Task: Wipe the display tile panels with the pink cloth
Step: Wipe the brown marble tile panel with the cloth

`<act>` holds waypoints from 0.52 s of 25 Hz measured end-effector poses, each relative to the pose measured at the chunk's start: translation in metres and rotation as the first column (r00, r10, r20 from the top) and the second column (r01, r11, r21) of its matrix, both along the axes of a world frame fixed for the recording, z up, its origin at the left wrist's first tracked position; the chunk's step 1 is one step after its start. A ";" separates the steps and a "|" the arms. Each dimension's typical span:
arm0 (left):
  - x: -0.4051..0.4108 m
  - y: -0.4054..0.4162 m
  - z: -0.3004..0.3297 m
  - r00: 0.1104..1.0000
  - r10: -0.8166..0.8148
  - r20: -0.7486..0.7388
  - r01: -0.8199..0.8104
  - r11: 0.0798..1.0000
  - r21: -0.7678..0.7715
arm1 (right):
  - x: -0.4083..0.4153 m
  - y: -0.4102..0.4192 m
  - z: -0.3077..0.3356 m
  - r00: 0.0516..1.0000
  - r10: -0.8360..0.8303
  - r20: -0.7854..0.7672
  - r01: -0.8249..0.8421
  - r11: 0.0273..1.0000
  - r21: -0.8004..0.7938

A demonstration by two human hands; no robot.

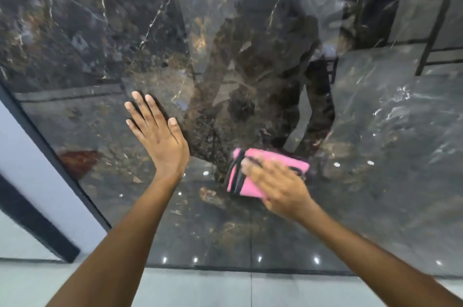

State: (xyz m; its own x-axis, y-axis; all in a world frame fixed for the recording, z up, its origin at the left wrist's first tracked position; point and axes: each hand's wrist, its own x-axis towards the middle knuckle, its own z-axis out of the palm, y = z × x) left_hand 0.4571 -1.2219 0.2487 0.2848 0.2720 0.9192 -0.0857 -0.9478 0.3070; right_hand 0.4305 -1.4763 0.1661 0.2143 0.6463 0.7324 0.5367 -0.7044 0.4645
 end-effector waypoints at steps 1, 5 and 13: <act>-0.002 -0.001 -0.001 1.000 -0.005 -0.008 0.005 1.000 0.000 | -0.004 -0.004 -0.006 0.999 0.019 -0.047 -0.025 0.988 -0.150; -0.004 -0.002 -0.001 0.998 -0.056 -0.006 0.056 0.998 -0.001 | 0.003 -0.034 0.072 0.998 0.022 0.053 -0.035 0.961 0.275; -0.007 0.041 -0.094 0.989 -0.127 -0.077 0.143 0.954 0.264 | 0.005 0.059 -0.043 0.995 0.098 -0.034 -0.104 0.927 -0.362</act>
State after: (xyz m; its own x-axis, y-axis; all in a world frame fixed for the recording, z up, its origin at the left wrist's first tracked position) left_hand 0.4499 -1.1810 0.1548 0.3570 -0.0264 0.9337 -0.2081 -0.9767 0.0519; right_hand 0.4351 -1.4172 0.1229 0.1436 0.8858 0.4412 0.6051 -0.4314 0.6691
